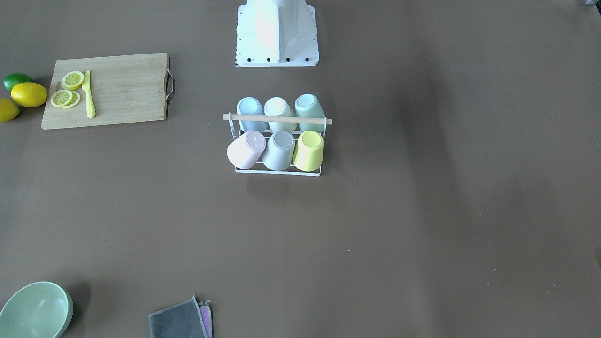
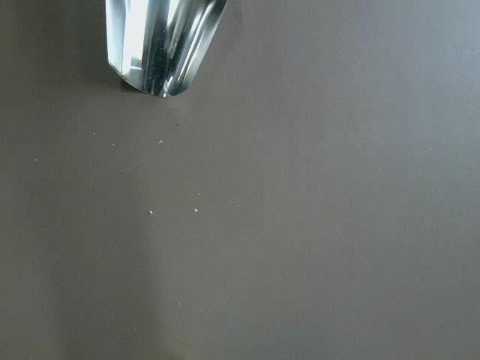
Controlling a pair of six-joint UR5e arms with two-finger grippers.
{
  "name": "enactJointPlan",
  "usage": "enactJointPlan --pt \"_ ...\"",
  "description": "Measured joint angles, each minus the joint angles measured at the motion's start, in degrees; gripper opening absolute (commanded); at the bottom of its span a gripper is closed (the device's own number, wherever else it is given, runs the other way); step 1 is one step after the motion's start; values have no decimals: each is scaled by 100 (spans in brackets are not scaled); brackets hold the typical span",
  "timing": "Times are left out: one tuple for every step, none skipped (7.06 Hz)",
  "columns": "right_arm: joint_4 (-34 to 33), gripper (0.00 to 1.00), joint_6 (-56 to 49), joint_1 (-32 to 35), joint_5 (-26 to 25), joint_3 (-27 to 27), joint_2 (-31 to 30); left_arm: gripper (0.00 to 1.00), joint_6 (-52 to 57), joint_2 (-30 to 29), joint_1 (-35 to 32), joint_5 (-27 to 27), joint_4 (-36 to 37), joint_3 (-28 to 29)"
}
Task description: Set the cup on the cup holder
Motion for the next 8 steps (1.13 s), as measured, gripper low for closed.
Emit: enactJointPlan --pt "0 100 2 0 0 0 -1 98 0 2 3 0 0 4" --pt "0 100 4 3 2 0 -4 98 0 2 6 0 1 5" --pt "0 100 3 10 6 0 -12 98 0 0 6 0 0 5" --pt "0 100 1 14 8 0 -20 98 0 -3 7 2 0 4" --pt "0 100 2 16 8 0 -24 98 0 -2 6 33 1 3" --pt "0 100 6 17 9 0 -27 98 2 1 3 94 -1 -5" --pt "0 100 8 17 9 0 -28 98 4 4 0 138 -2 -17" --pt "0 100 8 17 9 0 -28 98 4 3 1 156 -3 -28"
